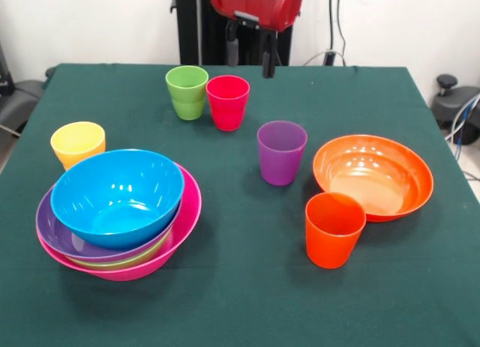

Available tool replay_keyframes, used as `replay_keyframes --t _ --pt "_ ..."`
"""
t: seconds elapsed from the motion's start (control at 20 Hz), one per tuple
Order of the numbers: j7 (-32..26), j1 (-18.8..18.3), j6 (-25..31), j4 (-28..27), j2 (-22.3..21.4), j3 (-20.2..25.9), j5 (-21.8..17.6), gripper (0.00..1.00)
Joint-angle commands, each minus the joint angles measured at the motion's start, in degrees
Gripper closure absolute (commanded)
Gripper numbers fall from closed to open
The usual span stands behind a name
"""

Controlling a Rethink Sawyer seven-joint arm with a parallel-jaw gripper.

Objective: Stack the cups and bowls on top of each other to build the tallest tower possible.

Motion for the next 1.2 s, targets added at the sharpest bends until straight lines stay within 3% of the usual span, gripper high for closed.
replay_keyframes --t 0.05,0.35,0.8,1.2 --pt "6.2 0.3 -3.6 1.0 4.9 0.3 0.9 0.0" --pt "5.7 0.6 -1.7 1.5 2.7 -0.4 1.6 0.0" --pt "10.1 5.0 -3.2 2.9 2.4 -2.0 3.4 0.0" --pt "17.5 13.5 -9.5 1.7 7.1 -6.7 7.1 0.0"
